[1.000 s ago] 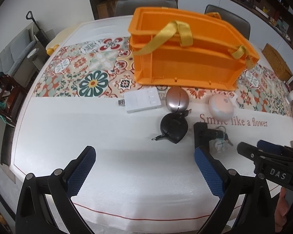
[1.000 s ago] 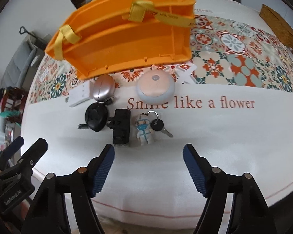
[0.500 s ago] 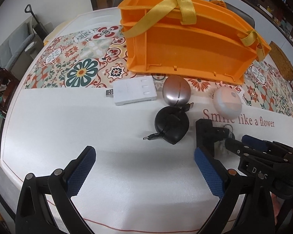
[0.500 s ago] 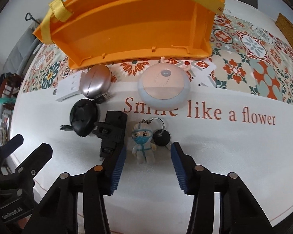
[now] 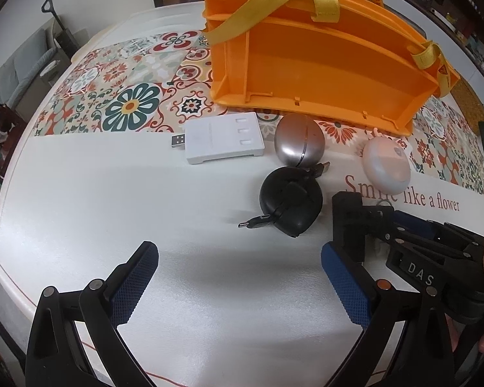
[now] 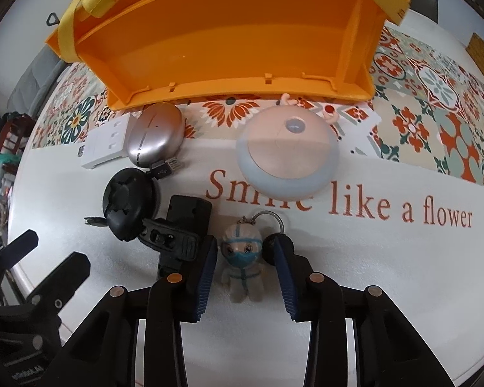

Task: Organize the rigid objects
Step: 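Reach the left tool to the black cable reel while the right tool reaches the figure keychain, then close the left gripper on the black reel while the right gripper closes on the keychain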

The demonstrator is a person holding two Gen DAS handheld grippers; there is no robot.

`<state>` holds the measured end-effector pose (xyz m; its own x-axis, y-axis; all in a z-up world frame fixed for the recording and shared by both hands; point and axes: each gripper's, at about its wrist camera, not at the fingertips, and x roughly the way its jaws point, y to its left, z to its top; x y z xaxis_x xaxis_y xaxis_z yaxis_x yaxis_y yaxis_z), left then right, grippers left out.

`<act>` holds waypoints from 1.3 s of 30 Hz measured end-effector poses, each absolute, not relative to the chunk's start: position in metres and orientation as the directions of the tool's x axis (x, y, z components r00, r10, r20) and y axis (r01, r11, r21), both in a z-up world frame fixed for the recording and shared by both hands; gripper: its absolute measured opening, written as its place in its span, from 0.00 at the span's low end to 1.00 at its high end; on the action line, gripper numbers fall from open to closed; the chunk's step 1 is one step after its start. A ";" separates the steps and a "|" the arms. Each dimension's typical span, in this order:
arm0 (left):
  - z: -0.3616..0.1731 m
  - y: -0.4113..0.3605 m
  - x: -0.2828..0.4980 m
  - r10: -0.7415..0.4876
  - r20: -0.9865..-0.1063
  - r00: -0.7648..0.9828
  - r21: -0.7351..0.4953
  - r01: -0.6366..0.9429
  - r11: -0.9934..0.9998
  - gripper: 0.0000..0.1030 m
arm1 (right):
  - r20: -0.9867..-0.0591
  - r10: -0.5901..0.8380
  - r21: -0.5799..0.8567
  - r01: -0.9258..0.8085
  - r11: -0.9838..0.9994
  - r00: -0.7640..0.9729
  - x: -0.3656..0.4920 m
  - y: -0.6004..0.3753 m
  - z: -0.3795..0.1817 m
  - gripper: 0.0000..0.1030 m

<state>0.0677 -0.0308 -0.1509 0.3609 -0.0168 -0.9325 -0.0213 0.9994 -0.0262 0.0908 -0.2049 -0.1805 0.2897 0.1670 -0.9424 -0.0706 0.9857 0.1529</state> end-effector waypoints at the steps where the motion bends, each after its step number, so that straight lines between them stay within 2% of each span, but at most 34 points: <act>1: -0.152 -0.030 0.069 -0.018 -0.933 0.360 -0.027 -0.021 0.999 1.00 | -0.942 0.164 0.149 -0.071 0.986 0.294 0.092 -0.203 -0.181 0.36; 6: -0.157 -0.031 0.071 -0.025 -0.935 0.354 -0.031 -0.011 0.999 1.00 | -0.937 0.150 0.133 -0.074 0.988 0.316 0.091 -0.198 -0.182 0.27; 32: -0.191 -0.059 0.107 -0.068 -0.920 0.386 -0.013 0.143 0.990 0.97 | -0.925 0.152 0.181 0.050 0.982 0.348 0.074 -0.234 -0.168 0.27; 39: -0.201 -0.063 0.113 -0.070 -0.917 0.393 -0.010 0.151 0.988 0.83 | -0.924 0.148 0.181 0.061 0.982 0.353 0.073 -0.234 -0.169 0.27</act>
